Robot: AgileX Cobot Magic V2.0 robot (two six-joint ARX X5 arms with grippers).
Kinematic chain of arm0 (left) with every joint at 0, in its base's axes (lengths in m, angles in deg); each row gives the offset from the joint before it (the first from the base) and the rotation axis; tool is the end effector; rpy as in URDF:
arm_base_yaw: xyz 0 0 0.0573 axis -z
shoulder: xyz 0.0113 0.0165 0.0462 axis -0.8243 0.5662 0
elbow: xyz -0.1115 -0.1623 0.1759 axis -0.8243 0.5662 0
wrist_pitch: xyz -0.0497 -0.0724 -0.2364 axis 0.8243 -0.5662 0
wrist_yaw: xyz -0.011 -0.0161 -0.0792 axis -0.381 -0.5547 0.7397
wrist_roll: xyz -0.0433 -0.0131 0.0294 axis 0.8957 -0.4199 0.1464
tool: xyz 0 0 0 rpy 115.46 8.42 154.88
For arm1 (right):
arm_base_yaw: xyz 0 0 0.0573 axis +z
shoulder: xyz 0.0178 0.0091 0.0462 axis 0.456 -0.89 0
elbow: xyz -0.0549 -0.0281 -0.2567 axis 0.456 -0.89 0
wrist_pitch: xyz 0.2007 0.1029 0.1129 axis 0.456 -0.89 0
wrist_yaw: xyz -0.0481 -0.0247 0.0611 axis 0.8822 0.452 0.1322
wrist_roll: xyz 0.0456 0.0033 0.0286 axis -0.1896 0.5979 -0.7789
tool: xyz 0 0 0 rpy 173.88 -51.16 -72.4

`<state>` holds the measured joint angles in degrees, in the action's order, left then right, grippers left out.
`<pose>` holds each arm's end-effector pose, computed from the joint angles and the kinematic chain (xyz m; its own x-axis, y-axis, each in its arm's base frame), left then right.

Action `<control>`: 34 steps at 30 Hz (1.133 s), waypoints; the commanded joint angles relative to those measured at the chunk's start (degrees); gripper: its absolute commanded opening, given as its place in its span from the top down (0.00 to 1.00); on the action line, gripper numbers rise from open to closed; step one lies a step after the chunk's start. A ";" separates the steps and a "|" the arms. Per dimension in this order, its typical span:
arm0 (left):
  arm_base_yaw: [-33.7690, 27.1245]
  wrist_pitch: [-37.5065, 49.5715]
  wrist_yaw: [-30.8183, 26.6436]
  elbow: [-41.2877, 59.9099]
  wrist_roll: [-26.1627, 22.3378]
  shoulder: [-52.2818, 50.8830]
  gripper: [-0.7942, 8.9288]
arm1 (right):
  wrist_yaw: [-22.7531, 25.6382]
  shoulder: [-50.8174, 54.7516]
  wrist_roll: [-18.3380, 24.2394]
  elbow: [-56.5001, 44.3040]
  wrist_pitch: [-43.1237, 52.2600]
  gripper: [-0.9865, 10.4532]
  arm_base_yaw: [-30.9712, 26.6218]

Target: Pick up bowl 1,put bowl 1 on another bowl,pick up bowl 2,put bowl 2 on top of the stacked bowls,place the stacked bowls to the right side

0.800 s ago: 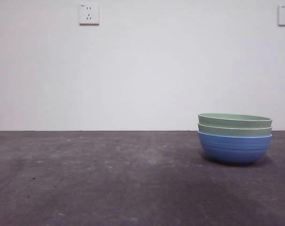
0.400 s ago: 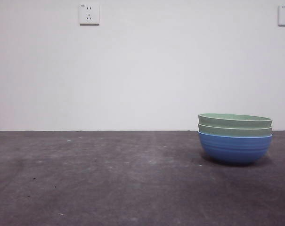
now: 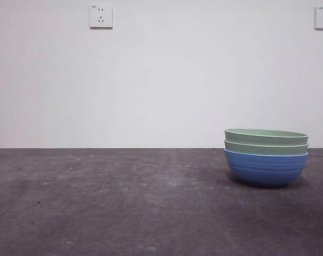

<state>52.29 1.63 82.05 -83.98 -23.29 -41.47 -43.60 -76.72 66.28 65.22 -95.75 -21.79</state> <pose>0.0944 0.0029 0.1526 0.9826 -0.0253 -0.1838 0.0241 0.9997 -0.0088 0.0940 0.0116 0.1541 0.9685 0.1848 -0.1670 -0.1681 0.9797 0.1091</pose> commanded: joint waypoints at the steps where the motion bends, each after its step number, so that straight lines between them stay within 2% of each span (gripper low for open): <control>1: -0.24 -0.33 -0.07 0.66 0.39 -0.17 0.92 | -0.26 0.17 -1.22 -1.03 0.35 0.91 0.15; 34: -0.24 -0.33 -0.07 0.66 0.39 -0.17 0.92 | -0.17 0.17 -2.03 -0.98 0.35 0.91 0.11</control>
<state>52.29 1.63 82.05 -83.98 -23.29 -41.47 -43.75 -76.72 64.82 65.06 -95.44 -21.79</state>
